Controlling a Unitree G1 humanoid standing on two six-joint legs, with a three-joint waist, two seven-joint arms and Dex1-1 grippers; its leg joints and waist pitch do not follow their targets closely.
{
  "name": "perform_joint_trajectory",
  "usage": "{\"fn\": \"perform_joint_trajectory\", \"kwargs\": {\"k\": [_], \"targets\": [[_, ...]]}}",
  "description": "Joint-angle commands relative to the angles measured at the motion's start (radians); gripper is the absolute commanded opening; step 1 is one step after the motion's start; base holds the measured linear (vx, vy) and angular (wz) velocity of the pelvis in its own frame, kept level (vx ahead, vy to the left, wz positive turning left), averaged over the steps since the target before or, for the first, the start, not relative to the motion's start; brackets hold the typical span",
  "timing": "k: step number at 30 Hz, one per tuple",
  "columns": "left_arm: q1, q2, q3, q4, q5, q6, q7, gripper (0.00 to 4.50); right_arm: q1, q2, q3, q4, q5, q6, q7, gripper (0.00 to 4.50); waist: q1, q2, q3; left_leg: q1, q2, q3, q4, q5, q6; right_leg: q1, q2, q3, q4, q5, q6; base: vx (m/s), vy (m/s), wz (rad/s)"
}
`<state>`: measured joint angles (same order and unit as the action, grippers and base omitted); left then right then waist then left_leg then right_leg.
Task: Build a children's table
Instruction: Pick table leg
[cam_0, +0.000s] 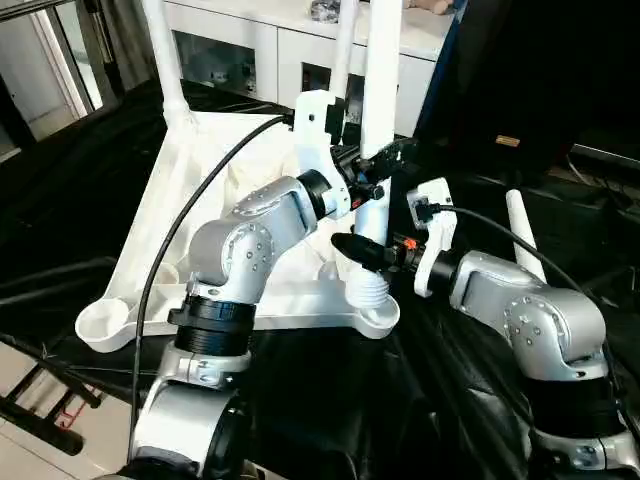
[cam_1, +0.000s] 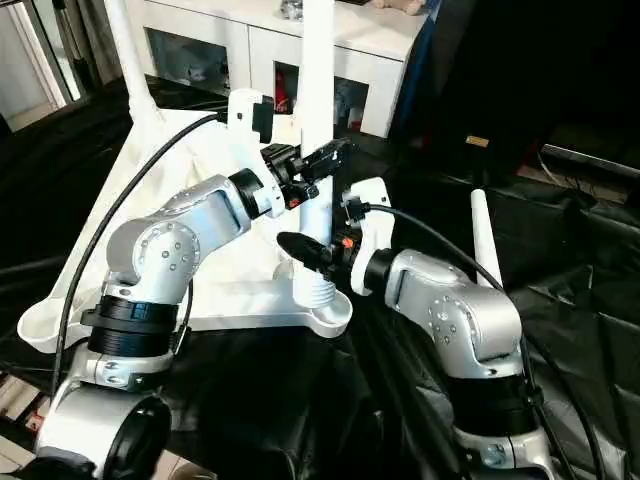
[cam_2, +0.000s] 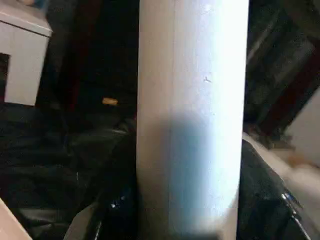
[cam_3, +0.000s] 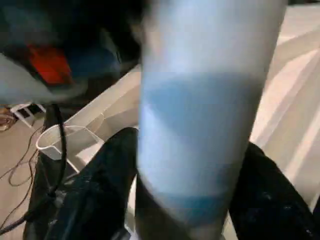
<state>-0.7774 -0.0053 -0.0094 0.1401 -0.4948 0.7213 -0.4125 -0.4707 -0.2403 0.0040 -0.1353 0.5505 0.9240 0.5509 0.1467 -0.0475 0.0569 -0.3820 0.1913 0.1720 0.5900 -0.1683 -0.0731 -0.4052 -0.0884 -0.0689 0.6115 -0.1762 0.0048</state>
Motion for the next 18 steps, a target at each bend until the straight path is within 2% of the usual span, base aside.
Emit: {"fn": "perform_joint_trajectory", "kwargs": {"k": [1,5,6,7,9,13,18], "targets": [[-0.003,0.012,-0.034,-0.012,0.006,-0.001,-0.046,1.85,-0.006,-0.038,0.001,-0.021,0.015,-0.006,0.05,2.85,0.004,-0.007,-0.073,0.013,0.029,-0.006,-0.067,-0.128,-0.029,0.056,-0.053,0.042,-0.066,-0.168,-0.098,0.0,0.0,0.0],[-0.012,0.04,-0.052,-0.024,-0.011,0.006,-0.116,1.85,0.005,-0.104,0.029,-0.028,0.018,0.004,0.119,3.06,0.005,-0.007,-0.074,0.013,0.029,-0.006,-0.065,-0.11,-0.023,0.058,-0.052,0.041,-0.061,-0.125,-0.123,0.0,0.0,0.0],[-0.024,0.058,-0.055,-0.023,-0.019,0.011,-0.149,1.85,0.008,-0.137,0.034,-0.036,0.038,0.025,0.162,3.06,0.005,-0.007,-0.074,0.012,0.029,-0.005,-0.064,-0.109,-0.021,0.058,-0.054,0.042,-0.06,-0.121,-0.131,0.0,0.0,0.0],[-0.028,0.063,-0.056,-0.022,-0.02,0.012,-0.157,1.85,0.009,-0.146,0.035,-0.038,0.045,0.033,0.173,3.06,0.006,-0.011,-0.074,0.013,0.028,-0.005,-0.063,-0.115,-0.016,0.06,-0.054,0.041,-0.061,-0.135,-0.134,0.0,0.0,0.0],[-0.048,0.077,-0.04,-0.01,-0.041,0.018,-0.191,1.84,0.012,-0.175,0.042,-0.047,0.061,0.051,0.211,3.06,0.006,-0.01,-0.073,0.013,0.029,-0.004,-0.063,-0.123,-0.011,0.059,-0.055,0.042,-0.063,-0.155,-0.138,0.0,0.0,0.0],[-0.057,0.085,-0.028,-0.018,-0.07,0.029,-0.223,1.84,0.01,-0.182,0.046,-0.04,0.062,0.049,0.222,3.06,0.004,-0.013,-0.072,0.012,0.029,-0.004,-0.063,-0.132,-0.015,0.057,-0.058,0.04,-0.065,-0.194,-0.143,0.0,0.0,0.0],[-0.053,0.077,0.002,-0.055,-0.149,0.076,-0.271,1.84,0.007,-0.183,0.045,-0.023,0.072,0.045,0.235,3.06,0.005,-0.013,-0.073,0.013,0.03,-0.004,-0.061,-0.125,-0.012,0.057,-0.057,0.04,-0.061,-0.178,-0.162,0.0,0.0,0.0]]}}
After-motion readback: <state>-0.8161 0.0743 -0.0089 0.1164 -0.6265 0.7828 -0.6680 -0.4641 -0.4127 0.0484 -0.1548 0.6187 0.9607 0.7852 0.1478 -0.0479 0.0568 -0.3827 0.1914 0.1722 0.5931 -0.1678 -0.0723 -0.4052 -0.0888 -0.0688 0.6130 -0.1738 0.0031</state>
